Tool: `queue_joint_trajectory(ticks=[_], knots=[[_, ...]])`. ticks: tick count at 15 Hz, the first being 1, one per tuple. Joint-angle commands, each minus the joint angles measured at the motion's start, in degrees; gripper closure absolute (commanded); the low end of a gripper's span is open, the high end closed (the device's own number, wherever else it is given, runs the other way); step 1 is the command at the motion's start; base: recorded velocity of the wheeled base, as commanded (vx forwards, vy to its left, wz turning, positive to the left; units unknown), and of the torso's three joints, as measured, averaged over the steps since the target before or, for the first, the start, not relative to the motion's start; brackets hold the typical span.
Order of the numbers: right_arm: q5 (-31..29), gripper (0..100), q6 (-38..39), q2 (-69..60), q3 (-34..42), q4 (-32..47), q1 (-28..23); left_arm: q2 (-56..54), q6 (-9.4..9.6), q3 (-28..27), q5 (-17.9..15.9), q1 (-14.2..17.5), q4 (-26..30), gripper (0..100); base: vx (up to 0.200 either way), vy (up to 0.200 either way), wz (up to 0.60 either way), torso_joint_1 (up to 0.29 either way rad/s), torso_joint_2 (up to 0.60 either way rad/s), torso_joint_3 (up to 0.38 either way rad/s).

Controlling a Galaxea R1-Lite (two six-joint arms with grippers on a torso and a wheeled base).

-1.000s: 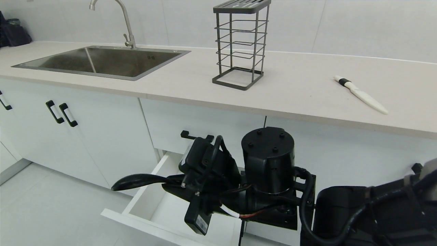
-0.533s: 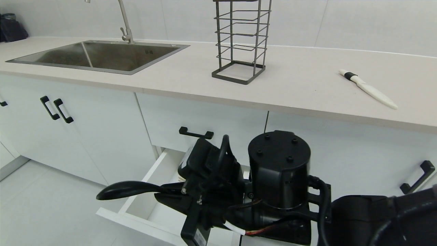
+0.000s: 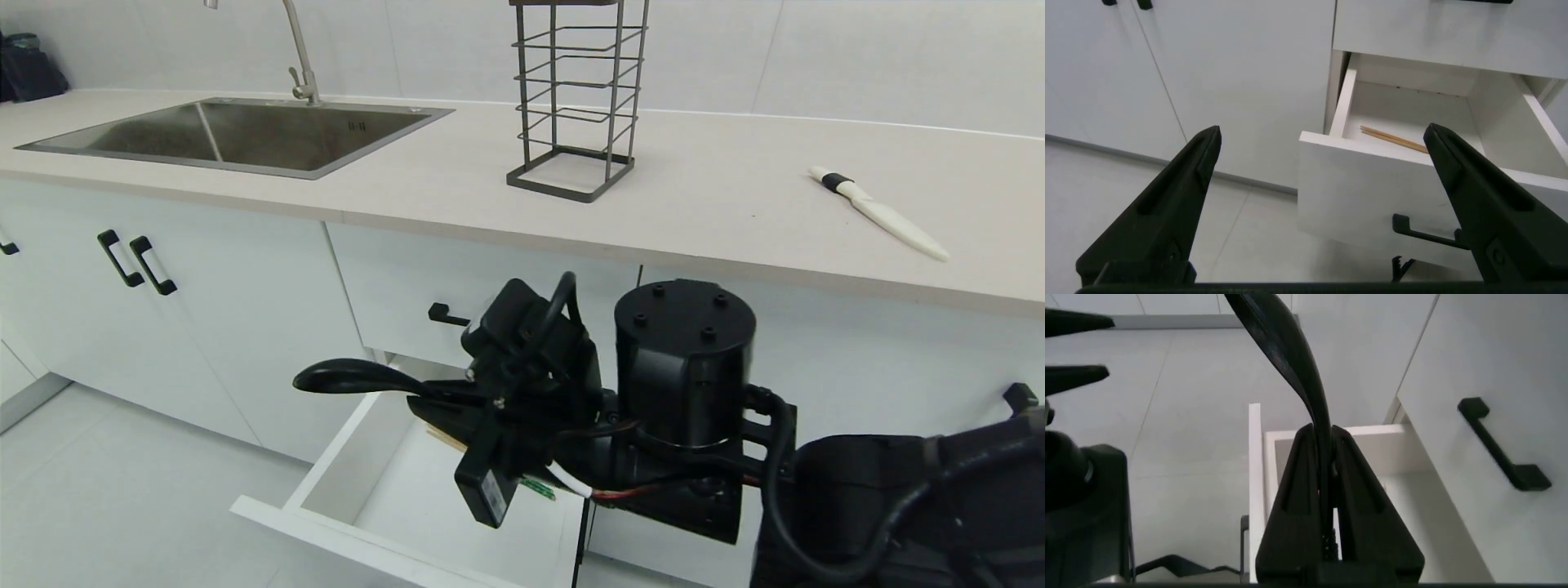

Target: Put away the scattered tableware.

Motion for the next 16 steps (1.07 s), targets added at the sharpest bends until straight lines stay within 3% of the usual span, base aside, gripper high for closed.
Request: queue_joint_trajectory(ticks=[1, 9, 11, 14, 16], knots=[[-0.36, 100, 0.05, 5.75, -3.89, 0.5, 0.38, 0.07, -0.04, 0.0, 0.01, 0.01, 0.06, 0, 0.0, 0.0, 0.0, 0.0, 0.0, 0.0], [-1.86, 100, -0.57, 14.19, -15.05, 12.55, -1.65, 0.07, -0.04, 0.0, 0.01, 0.01, -0.02, 0, 0.0, 0.0, 0.0, 0.0, 0.0, 0.0], [-1.77, 100, -3.12, 16.74, -21.64, 14.65, -1.29, 0.07, -0.04, 0.0, 0.01, 0.01, 0.06, 0, 0.0, 0.0, 0.0, 0.0, 0.0, 0.0], [-1.86, 100, -3.47, 19.2, -27.79, 23.8, -1.29, 0.07, -0.04, 0.0, 0.01, 0.01, 0.06, 0, 0.0, 0.0, 0.0, 0.0, 0.0, 0.0], [-1.94, 100, -3.47, 20.6, -30.08, 25.03, -1.29, 0.07, -0.04, 0.0, 0.01, 0.01, -0.02, 0, 0.0, 0.0, 0.0, 0.0, 0.0, 0.0]])
